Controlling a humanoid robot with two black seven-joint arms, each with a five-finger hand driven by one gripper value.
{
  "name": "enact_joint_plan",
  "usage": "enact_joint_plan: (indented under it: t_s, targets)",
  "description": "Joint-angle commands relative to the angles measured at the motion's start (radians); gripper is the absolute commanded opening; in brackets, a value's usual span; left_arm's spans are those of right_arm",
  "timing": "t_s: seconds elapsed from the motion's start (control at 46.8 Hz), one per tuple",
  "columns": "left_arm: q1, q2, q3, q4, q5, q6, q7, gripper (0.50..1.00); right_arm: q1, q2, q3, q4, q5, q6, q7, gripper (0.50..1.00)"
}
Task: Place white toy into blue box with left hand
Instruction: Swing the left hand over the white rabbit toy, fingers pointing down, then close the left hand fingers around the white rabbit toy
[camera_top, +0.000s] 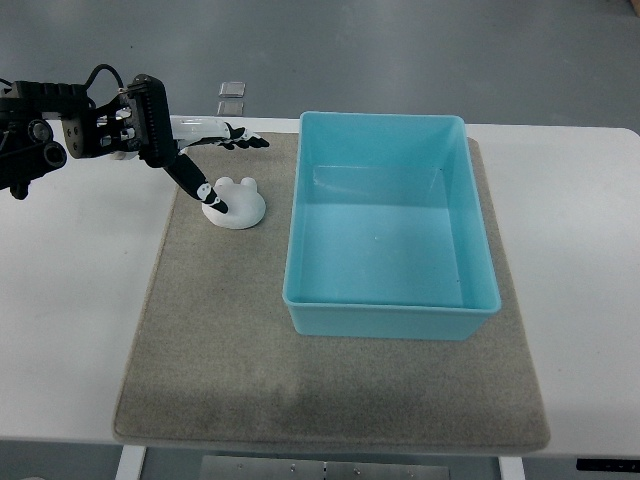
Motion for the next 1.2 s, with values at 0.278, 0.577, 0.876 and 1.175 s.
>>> enact_joint_plan:
  t_s: [0.278,0.577,0.876,1.175]
  targets:
    - [0.009,-0.013,0.003,0.000,0.183,0.040,-0.033,0.977,0.000,0.000,0.000,0.000,0.000,0.002,0.000,0.936]
    - [0.038,-0.038,0.008,0.024,0.187,0.059,-0.032,0.975,0.000,0.000,0.000,0.000,0.000,0.000,0.000,0.936]
    - [0.047,-0.052,0.025,0.024,0.187,0.073,-0.033,0.879,0.000,0.000,0.000,0.000,0.000,0.000,0.000,0.936]
    - [0.046,-0.047,0.025,0.024,0.189,0.092,-0.033,0.622,0.000,0.000,0.000,0.000,0.000,0.002,0.000,0.936]
